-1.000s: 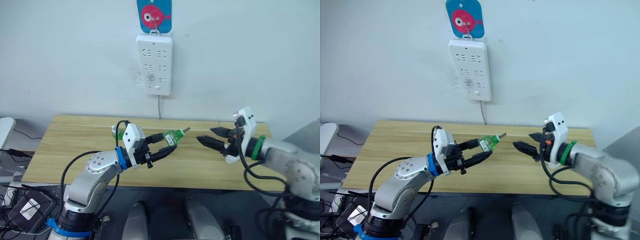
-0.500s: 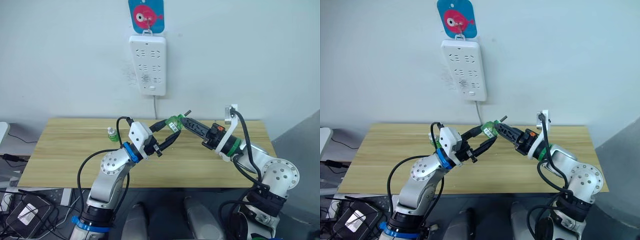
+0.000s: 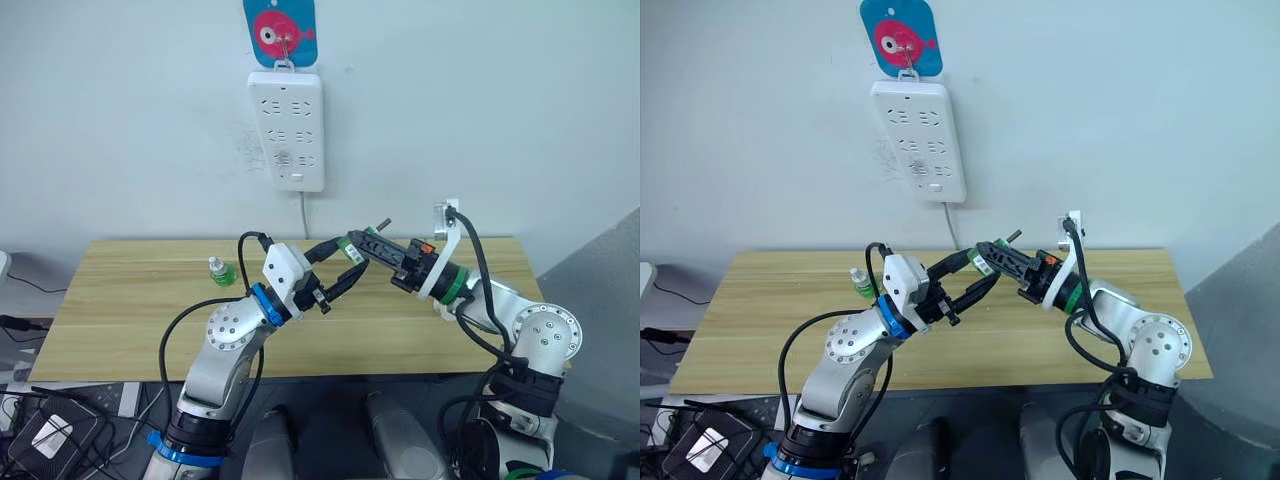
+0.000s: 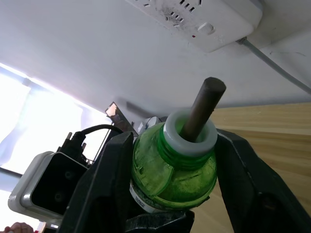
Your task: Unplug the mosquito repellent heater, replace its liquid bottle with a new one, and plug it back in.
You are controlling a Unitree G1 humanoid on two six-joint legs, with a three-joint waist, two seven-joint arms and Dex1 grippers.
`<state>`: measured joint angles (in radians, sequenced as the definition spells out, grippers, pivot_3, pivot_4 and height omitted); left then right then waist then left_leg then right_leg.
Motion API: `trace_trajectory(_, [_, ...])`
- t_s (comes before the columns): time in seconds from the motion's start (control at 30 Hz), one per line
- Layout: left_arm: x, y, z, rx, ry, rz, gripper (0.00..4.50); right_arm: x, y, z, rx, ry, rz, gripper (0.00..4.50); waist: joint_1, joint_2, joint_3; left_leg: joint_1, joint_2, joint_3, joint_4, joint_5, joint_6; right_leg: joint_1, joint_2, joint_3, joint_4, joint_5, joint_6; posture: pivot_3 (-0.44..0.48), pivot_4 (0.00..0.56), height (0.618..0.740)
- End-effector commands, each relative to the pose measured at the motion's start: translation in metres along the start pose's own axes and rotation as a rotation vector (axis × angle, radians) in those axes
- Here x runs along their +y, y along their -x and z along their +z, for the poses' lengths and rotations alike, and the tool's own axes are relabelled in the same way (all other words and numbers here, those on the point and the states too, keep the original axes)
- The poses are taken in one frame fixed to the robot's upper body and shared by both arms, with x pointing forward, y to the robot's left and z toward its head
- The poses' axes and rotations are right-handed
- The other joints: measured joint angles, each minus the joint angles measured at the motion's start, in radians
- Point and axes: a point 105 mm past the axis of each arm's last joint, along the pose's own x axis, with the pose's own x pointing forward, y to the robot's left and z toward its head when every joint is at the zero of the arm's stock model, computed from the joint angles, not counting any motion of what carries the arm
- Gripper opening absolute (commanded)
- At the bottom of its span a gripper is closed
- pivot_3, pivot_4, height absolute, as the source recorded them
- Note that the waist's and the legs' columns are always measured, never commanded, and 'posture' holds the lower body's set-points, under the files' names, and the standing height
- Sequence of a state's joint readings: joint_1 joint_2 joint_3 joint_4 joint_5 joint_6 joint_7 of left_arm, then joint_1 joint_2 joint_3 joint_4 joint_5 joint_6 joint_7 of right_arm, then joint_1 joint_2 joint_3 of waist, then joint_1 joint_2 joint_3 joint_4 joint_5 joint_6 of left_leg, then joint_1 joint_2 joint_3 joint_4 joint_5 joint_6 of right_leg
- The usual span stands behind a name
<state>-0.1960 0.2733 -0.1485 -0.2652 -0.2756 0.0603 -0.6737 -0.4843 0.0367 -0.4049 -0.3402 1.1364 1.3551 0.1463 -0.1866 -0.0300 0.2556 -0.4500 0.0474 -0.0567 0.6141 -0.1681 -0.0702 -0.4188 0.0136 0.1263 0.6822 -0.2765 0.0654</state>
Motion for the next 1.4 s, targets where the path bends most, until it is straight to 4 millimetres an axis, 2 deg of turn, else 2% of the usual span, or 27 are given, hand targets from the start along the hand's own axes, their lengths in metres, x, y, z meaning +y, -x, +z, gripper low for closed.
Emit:
trace_trajectory(0.03, [-0.005, 0.002, 0.006, -0.019, -0.003, -0.010, 2.17, 0.016, -0.001, 0.003, -0.017, -0.012, 0.098, 2.03, -0.004, 0.000, 0.000, 0.000, 0.000, 0.000, 0.000, 0.000, 0.000, 0.000, 0.000, 0.000, 0.000, 0.000, 0.000, -0.211, 0.228, 0.736])
trace_trajectory(0.2, [-0.007, 0.002, 0.004, -0.009, 0.006, -0.008, 2.17, 0.019, 0.000, 0.000, 0.015, -0.009, 0.120, 2.03, -0.006, 0.000, 0.000, 0.000, 0.000, 0.000, 0.000, 0.000, 0.000, 0.000, 0.000, 0.000, 0.000, 0.000, 0.000, -0.204, 0.228, 0.736])
trace_trajectory(0.3, [-0.005, 0.005, -0.004, 0.034, 0.029, 0.005, 2.17, 0.019, 0.001, -0.001, 0.029, 0.002, 0.120, 2.03, -0.007, 0.000, 0.000, 0.000, 0.000, 0.000, 0.000, 0.000, 0.000, 0.000, 0.000, 0.000, 0.000, 0.000, 0.001, -0.203, 0.227, 0.736])
trace_trajectory(0.33, [-0.005, 0.007, -0.008, 0.057, 0.025, -0.005, 2.89, 0.019, 0.001, -0.001, 0.032, 0.008, 0.115, 2.03, -0.007, 0.000, 0.000, 0.000, 0.000, 0.000, 0.000, 0.000, 0.000, 0.000, 0.000, 0.000, 0.000, 0.000, 0.001, -0.203, 0.227, 0.736])
trace_trajectory(0.4, [-0.003, 0.011, -0.011, 0.085, 0.024, 0.002, 3.45, 0.016, 0.002, 0.000, 0.035, 0.023, 0.097, 2.03, -0.008, 0.000, 0.000, 0.000, 0.000, 0.000, 0.000, 0.000, 0.000, 0.000, 0.000, 0.000, 0.000, 0.000, 0.001, -0.201, 0.227, 0.736])
trace_trajectory(0.47, [-0.001, 0.022, -0.019, 0.151, 0.037, 0.002, 4.11, 0.008, 0.006, 0.003, 0.032, 0.067, 0.037, 2.03, -0.008, 0.000, 0.000, 0.000, 0.000, 0.000, 0.000, 0.000, 0.000, 0.000, 0.000, 0.000, 0.000, 0.000, 0.001, -0.197, 0.228, 0.736])
trace_trajectory(0.5, [0.002, 0.032, -0.022, 0.190, 0.035, 0.010, 4.42, -0.003, 0.008, 0.005, 0.032, 0.122, -0.026, 2.03, -0.008, 0.000, 0.000, 0.000, 0.000, 0.000, 0.000, 0.000, 0.000, 0.000, 0.000, 0.000, 0.000, -0.001, 0.001, -0.191, 0.230, 0.736])
trace_trajectory(0.57, [0.005, 0.049, -0.026, 0.246, 0.024, 0.023, 4.47, -0.028, 0.010, 0.009, 0.035, 0.262, -0.162, 2.03, -0.009, 0.000, 0.000, 0.000, 0.000, 0.000, -0.001, 0.000, 0.000, 0.000, 0.000, 0.001, -0.001, -0.001, 0.002, -0.184, 0.230, 0.736])
trace_trajectory(0.63, [0.005, 0.063, -0.029, 0.298, -0.004, 0.027, 4.47, -0.062, 0.009, 0.010, 0.056, 0.495, -0.332, 2.03, -0.007, 0.000, 0.000, 0.000, 0.000, 0.001, -0.001, 0.000, 0.000, -0.001, 0.000, 0.001, -0.001, -0.003, 0.004, -0.180, 0.229, 0.736])
trace_trajectory(0.73, [0.003, 0.073, -0.030, 0.325, 0.018, 0.071, 4.47, -0.110, 0.007, 0.006, 0.103, 0.833, -0.506, 2.03, -0.007, 0.000, 0.000, 0.001, 0.001, 0.001, -0.001, 0.000, 0.000, -0.001, 0.000, 0.001, -0.001, -0.003, 0.005, -0.161, 0.228, 0.736])
trace_trajectory(0.83, [-0.006, 0.075, -0.027, 0.327, 0.020, 0.075, 4.47, -0.140, 0.001, 0.001, 0.102, 0.942, -0.574, 2.03, -0.005, 0.000, 0.000, 0.001, 0.000, 0.003, -0.001, 0.000, 0.000, -0.001, -0.001, 0.002, -0.001, -0.003, 0.005, -0.131, 0.227, 0.736])
trace_trajectory(0.87, [-0.009, 0.076, -0.026, 0.330, 0.023, 0.077, 4.47, -0.151, -0.001, 0.000, 0.095, 0.929, -0.602, 2.03, -0.006, 0.000, 0.000, 0.001, 0.000, 0.003, -0.002, 0.000, 0.000, -0.001, -0.001, 0.002, -0.001, -0.002, 0.004, -0.120, 0.229, 0.736])
trace_trajectory(1.03, [-0.018, 0.082, -0.025, 0.356, 0.031, 0.098, 4.47, -0.177, -0.010, -0.005, 0.113, 0.940, -0.630, 2.03, 0.007, 0.000, 0.000, 0.002, 0.000, 0.003, -0.002, 0.000, 0.000, -0.001, -0.001, 0.002, 0.000, 0.000, 0.000, -0.077, 0.236, 0.736])
trace_trajectory(1.27, [-0.021, 0.083, -0.024, 0.360, 0.022, 0.118, 4.47, -0.194, -0.010, -0.011, 0.125, 0.896, -0.654, 2.03, 0.051, 0.000, 0.000, 0.003, 0.000, 0.002, -0.003, 0.000, 0.000, 0.000, -0.001, 0.001, -0.001, 0.000, 0.000, -0.037, 0.245, 0.736])
trace_trajectory(1.4, [-0.018, 0.082, -0.019, 0.322, 0.027, 0.141, 4.48, -0.192, -0.009, -0.006, 0.074, 0.878, -0.653, 3.44, 0.066, 0.000, 0.000, 0.003, 0.000, 0.002, -0.002, 0.000, 0.000, 0.000, -0.001, 0.001, -0.001, 0.000, 0.000, -0.045, 0.246, 0.736])
